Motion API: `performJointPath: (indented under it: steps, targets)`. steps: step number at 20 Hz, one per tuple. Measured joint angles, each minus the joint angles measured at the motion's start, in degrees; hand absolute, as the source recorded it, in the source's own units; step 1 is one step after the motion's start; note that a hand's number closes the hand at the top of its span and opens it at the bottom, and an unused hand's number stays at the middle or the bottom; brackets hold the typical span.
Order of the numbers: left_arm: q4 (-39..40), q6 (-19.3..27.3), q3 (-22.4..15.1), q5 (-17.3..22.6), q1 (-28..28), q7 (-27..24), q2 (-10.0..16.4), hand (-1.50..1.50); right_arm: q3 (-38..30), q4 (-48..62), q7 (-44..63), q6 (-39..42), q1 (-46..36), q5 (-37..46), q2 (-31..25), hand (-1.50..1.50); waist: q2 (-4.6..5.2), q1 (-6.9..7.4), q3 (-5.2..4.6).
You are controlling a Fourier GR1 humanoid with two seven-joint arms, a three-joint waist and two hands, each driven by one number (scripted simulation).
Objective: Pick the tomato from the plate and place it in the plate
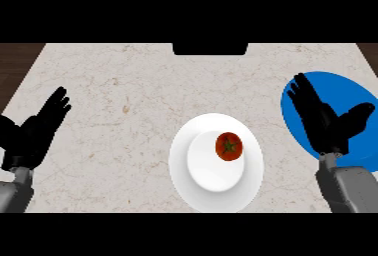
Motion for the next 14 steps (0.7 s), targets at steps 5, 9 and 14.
performJointPath:
  steps: [5, 9, 14]
  targets:
    - [0.63, 2.49, -2.15, -0.58, 3.45, 1.93, -4.13, 0.00, -2.05, -7.51, -4.54, -3.18, -2.59, 4.30, -2.67, 1.50, -0.17, -1.19, -0.65]
    - [1.64, 3.44, -3.77, 0.56, 5.78, 2.75, -8.05, 0.00, -4.75, -9.49, -6.68, -10.15, -1.98, 15.81, -9.54, -1.50, -0.26, -3.07, -1.35]
    - [0.92, 4.07, -5.78, 0.79, 7.01, 2.51, -12.06, 0.00, -5.29, -14.29, -16.11, -23.86, 5.37, 23.21, -2.33, -1.50, -0.16, -2.53, -0.95]
